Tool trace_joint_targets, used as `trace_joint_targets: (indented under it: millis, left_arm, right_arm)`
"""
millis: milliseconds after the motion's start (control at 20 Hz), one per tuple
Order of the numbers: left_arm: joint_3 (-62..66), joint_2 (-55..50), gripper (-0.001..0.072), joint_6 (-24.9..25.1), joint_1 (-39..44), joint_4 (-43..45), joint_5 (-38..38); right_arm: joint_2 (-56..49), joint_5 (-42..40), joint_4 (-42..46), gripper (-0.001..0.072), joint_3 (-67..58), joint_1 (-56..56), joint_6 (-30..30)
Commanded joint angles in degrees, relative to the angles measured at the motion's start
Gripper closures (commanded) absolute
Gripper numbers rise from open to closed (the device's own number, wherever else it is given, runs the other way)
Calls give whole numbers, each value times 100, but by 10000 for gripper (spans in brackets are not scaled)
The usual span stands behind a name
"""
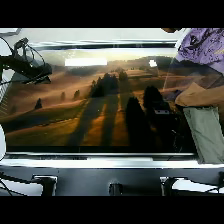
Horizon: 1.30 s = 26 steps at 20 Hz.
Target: Fold the clothes and pants, and hang the long-sleeved shirts on hangers.
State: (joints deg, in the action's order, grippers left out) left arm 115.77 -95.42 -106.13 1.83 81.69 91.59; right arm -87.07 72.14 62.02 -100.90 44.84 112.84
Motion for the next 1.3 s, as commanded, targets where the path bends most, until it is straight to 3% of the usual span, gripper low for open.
trace_joint_targets:
  millis: [0,250,550,750,950,1250]
  left_arm:
    - [0,0,691,2,4,0,20]
    - [0,0,692,2,4,0,37]
    - [0,0,691,2,17,-2,57]
    - [0,0,691,2,17,0,57]
    - [0,0,692,2,17,0,57]
    - [0,0,692,2,17,0,57]
  right_arm:
    - [361,341,1130,690,-9,61,846]
    - [669,1357,2308,690,-9,61,1349]
    - [737,2356,3047,690,96,59,1185]
    - [876,2400,3471,687,949,55,905]
    - [1353,1939,4050,687,2312,61,844]
    - [1635,1617,4264,686,3613,61,846]
